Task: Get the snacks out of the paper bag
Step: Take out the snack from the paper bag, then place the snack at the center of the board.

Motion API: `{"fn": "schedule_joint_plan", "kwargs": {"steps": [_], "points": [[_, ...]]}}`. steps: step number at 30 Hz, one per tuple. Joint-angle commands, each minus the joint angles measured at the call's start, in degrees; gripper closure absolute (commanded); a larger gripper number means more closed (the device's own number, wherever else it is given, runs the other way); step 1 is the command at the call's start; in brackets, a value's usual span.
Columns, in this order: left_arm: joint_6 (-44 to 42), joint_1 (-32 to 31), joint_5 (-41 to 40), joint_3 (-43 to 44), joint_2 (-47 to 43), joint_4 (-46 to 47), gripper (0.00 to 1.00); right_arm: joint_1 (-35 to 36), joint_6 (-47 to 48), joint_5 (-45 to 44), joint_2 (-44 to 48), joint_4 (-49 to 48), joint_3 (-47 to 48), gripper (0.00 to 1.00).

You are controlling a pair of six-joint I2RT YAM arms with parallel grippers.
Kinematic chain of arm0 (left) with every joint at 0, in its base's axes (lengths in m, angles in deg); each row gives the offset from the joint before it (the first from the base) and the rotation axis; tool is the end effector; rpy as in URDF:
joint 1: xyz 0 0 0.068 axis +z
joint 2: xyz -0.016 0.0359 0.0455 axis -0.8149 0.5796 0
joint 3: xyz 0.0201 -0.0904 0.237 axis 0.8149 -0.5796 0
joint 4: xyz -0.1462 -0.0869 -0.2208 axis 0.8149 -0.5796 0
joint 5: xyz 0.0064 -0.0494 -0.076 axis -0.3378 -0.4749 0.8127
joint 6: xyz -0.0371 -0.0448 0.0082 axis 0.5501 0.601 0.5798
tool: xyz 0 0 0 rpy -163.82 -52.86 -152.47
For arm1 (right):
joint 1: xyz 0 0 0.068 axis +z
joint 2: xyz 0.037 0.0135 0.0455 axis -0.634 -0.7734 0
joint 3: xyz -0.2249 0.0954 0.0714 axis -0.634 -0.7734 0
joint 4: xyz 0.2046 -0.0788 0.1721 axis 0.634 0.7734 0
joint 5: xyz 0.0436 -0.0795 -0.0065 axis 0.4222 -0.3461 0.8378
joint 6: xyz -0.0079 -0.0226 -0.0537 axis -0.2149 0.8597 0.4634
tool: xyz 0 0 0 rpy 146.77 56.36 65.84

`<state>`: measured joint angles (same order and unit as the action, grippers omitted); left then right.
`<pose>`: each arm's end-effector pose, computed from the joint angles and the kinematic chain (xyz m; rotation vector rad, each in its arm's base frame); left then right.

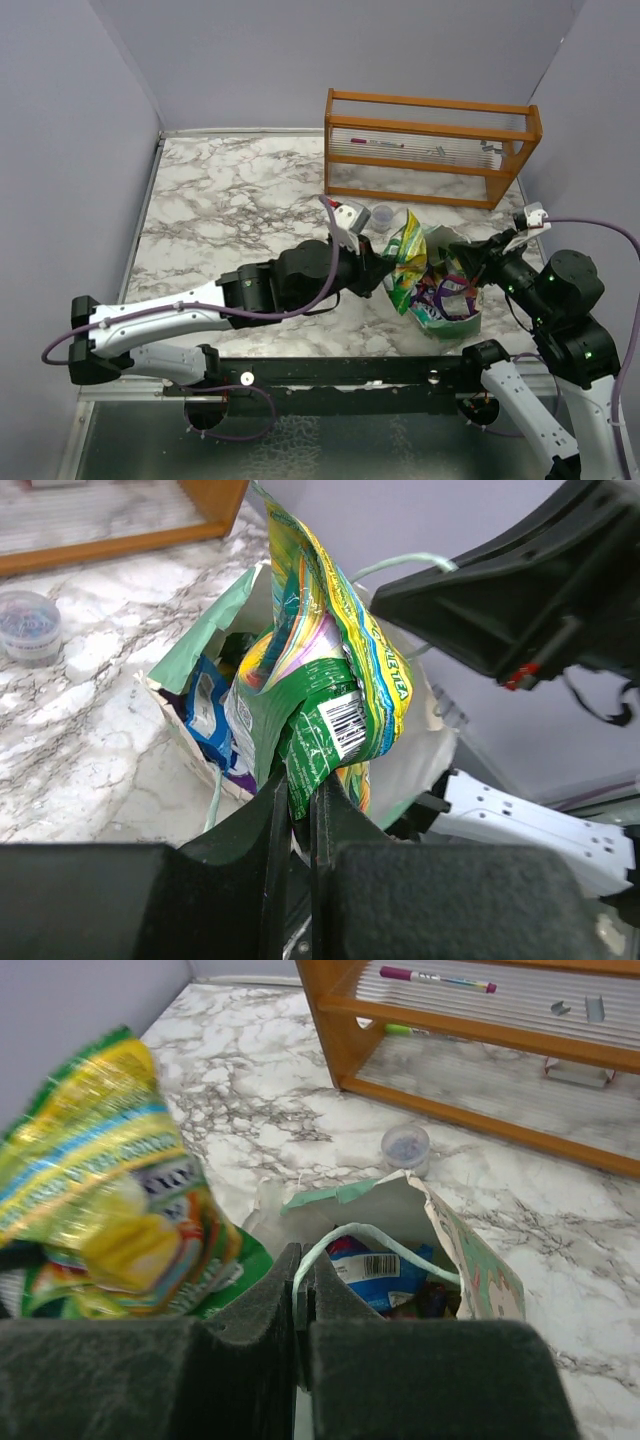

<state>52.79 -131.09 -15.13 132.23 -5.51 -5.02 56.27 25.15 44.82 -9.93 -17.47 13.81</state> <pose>0.0872 -0.2984 0.3793 0.3731 1.8614 -1.0880 0.1031 0.0414 0.3865 -0.2135 1.7956 0.5857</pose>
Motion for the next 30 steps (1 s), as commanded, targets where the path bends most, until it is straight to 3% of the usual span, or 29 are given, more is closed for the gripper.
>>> {"fn": "schedule_joint_plan", "kwargs": {"steps": [1,10,20,25,30], "points": [[0.49,-0.13,1.67,0.30,-6.66,1.16,1.00,0.39,0.53,-2.54,1.34,-1.68,-1.10,0.98],[-0.43,-0.13,-16.15,4.55,-12.51,-19.47,1.00,0.63,2.20,-2.49,1.59,-2.36,-0.89,0.98],[10.43,-0.05,-35.16,4.19,-11.26,-44.91,1.00,2.20,3.48,-1.27,6.89,-8.62,-7.11,0.98],[8.98,3.47,-35.45,-0.71,-7.68,-45.52,1.00,2.90,3.90,-5.11,8.36,-9.32,-8.42,0.98],[-4.59,22.39,-21.02,-4.78,-1.04,-35.77,1.00,3.62,4.56,-3.45,8.78,-10.13,-9.10,0.98]]}}
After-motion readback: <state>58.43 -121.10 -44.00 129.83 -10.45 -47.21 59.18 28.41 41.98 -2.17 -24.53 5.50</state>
